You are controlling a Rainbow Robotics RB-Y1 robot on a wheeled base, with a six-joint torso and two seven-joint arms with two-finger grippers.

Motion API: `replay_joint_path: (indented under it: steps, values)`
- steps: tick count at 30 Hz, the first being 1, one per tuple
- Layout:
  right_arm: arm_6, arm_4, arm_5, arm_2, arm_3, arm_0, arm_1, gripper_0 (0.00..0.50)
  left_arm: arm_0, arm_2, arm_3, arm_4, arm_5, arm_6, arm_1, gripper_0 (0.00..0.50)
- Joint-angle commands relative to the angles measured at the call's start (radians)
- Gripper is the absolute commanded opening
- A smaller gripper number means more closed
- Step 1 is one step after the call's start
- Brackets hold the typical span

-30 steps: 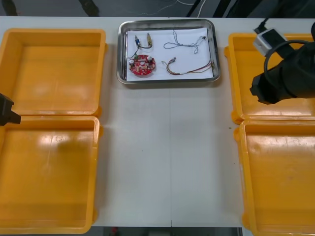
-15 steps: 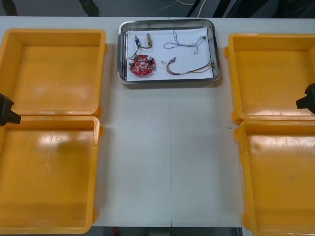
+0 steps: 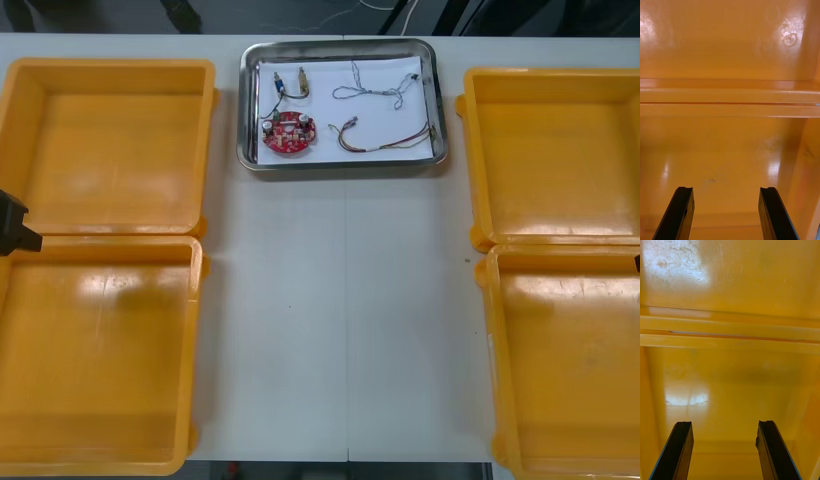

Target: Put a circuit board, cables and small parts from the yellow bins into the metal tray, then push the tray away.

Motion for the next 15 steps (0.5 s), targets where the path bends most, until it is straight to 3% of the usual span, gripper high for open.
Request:
replay_joint_path:
  steps: [1,15]
  values:
    - [-0.048,0.030,0.003,-0.042,-0.004,0.011,0.011,0.500,0.019,0.030,-0.028,0.007,0.006,-0.074,0.047,0.500]
    - [-0.054,0.019,0.003,-0.072,-0.010,0.011,0.062,0.500,0.019,0.030,-0.028,0.007,0.006,-0.074,0.047,0.500]
